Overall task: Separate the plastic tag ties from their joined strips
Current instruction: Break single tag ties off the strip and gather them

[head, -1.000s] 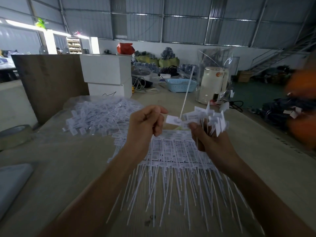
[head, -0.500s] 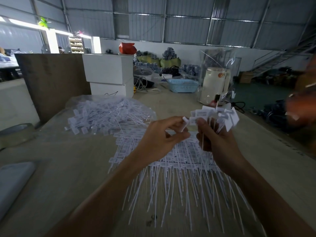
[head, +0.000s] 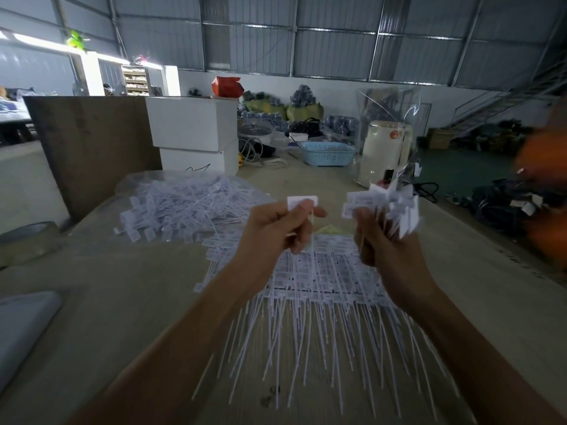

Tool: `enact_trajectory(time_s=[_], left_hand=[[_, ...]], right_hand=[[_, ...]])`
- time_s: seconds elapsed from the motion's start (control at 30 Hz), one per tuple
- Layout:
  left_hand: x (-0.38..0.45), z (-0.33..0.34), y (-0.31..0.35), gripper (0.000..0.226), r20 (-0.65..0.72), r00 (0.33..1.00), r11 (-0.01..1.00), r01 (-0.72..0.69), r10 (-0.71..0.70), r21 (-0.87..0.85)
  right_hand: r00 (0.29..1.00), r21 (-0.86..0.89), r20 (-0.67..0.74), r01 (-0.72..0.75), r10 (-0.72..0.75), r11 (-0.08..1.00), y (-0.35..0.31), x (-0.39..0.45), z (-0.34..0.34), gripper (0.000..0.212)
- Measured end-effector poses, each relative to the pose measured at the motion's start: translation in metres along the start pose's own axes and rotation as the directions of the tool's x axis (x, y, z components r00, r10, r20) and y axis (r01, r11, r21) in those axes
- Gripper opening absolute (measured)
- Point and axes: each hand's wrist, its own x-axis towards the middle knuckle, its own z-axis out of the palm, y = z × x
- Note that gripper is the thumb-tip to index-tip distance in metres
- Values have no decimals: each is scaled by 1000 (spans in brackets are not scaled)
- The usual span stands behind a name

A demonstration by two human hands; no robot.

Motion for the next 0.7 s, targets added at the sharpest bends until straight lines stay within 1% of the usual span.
enact_trajectory(time_s=[0.07, 0.13, 0.17, 0.23, 0.3, 0.37, 0.4, 0.43, 0.47, 0.5, 0.53, 0.57, 0.63, 0.7], left_hand=[[-4, 9, -3, 28, 40, 999, 998, 17, -19, 53], [-5, 16, -3, 28, 50, 999, 984, -30, 21, 173], [-4, 17, -3, 26, 50, 998, 968, -54, 43, 246], [-4, 19, -2, 24, 49, 997, 933, -75, 61, 352], [-4, 19, -1, 25, 46, 997, 914, -80, 67, 398], [-5, 18, 0, 31, 20, 994, 882, -101, 103, 460], [-4, 16, -1, 35, 0, 990, 843, -123, 144, 524], [-4, 14, -3, 39, -15, 982, 780, -141, 189, 609], [-5, 12, -4, 42, -17, 973, 709, -154, 228, 688], [-5, 10, -4, 42, -7, 968, 662, -165, 249, 731], [-5, 9, -5, 42, 3, 968, 659, -173, 251, 732], [-5, 9, -4, 40, 10, 972, 695, -175, 235, 697], [-4, 9, -2, 37, 9, 984, 799, -152, 180, 582], [-3, 7, 2, 39, 7, 989, 862, -135, 151, 488]], right_hand=[[995, -157, 57, 90, -82, 983, 3, -3, 11, 32], [993, -237, 18, 115, -114, 965, 5, -3, 18, 27], [991, -249, 5, 131, -134, 960, 6, -2, 17, 26], [982, -251, 19, 187, -188, 950, 6, 1, 15, 15], [981, -193, 54, 193, -186, 962, 6, 1, 13, 13], [979, -147, 92, 193, -180, 970, 3, 1, 12, 14], [978, -150, 107, 194, -179, 970, 1, 1, 13, 13], [978, -154, 116, 189, -172, 970, -1, 1, 14, 12], [980, -153, 116, 177, -160, 972, -2, 1, 14, 11], [982, -146, 117, 167, -150, 975, -3, 1, 14, 10], [983, -139, 120, 155, -138, 978, -2, 1, 14, 11], [986, -130, 119, 135, -120, 982, -1, 1, 12, 13], [992, -90, 98, 87, -78, 992, -3, -1, 10, 19], [993, -61, 91, 81, -76, 995, -5, -2, 8, 23]])
